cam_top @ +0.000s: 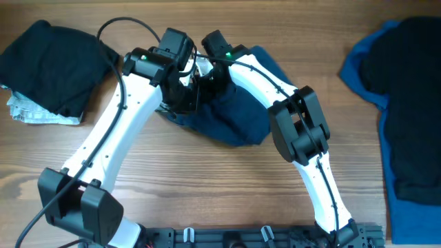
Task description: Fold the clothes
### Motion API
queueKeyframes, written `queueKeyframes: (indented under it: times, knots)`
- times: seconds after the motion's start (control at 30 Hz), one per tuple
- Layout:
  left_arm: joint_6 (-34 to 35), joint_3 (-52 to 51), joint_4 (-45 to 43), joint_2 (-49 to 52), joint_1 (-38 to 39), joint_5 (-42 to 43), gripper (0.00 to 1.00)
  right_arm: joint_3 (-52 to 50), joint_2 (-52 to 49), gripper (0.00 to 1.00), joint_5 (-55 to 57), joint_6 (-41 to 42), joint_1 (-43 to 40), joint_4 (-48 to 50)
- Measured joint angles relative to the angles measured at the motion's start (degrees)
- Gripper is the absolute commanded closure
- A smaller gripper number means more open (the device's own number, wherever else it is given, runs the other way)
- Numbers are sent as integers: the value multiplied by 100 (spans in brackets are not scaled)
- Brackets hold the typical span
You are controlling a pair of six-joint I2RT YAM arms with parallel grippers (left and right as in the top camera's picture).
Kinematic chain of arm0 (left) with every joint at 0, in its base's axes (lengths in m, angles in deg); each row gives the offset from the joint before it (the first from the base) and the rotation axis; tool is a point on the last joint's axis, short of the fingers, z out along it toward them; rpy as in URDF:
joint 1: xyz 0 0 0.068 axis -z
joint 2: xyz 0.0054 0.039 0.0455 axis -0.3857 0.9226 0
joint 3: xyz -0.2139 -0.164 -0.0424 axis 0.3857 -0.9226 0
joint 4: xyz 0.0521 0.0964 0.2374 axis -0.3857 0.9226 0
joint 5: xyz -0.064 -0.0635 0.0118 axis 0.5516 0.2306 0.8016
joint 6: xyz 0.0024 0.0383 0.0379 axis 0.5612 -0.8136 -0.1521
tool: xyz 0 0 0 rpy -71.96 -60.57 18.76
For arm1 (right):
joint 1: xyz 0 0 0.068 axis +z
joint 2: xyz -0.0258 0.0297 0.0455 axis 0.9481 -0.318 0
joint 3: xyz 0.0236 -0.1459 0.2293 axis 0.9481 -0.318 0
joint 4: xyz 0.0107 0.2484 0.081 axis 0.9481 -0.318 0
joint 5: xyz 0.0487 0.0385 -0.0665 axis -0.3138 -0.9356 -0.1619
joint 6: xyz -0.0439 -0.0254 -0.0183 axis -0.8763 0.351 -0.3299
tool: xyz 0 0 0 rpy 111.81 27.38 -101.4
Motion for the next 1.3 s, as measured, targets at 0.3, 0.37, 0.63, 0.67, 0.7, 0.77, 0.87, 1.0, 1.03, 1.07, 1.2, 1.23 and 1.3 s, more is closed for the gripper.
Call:
queueKeyframes:
  times: [0.3,0.37,0.63,0.67,0.7,0.77,0.87,1.0,1.03,1.07,1.2,1.23,1.3]
  knots:
    - [-761,0,-291,0,0,-98,96,275,667,96,413,-468,-846,-2238]
    - [-841,0,-356,0,0,-98,96,205,713,95,568,-549,-833,-2494]
    - [-1351,85,-730,0,0,-415,96,-599,713,96,413,-188,-341,-1878]
    - [-1410,103,-820,0,0,-437,96,-675,713,96,321,-31,-280,-1718]
    - [-1497,109,-870,0,0,-461,96,-743,713,96,275,114,-232,-1569]
    - [-1663,109,-907,0,0,-487,96,-887,713,96,201,476,-149,-1207]
    - [-1869,109,-1043,0,0,-529,96,-1126,713,96,15,1071,-9,-431]
    - [-2138,109,-1226,0,0,-566,96,-1220,713,96,-216,1639,223,520]
    - [-2197,109,-1226,0,-2,-553,96,-1231,713,96,-243,1731,278,684]
    - [-2251,109,-1198,0,-4,-531,96,-1237,713,95,-256,1790,317,852]
    - [-2306,144,-844,0,24,-437,96,-1239,713,96,-284,1956,350,1200]
    - [-2306,146,-728,0,70,-415,96,-1239,713,96,-310,1978,339,1211]
    - [-2306,160,-289,0,273,-315,96,-1239,713,96,-378,1996,328,1255]
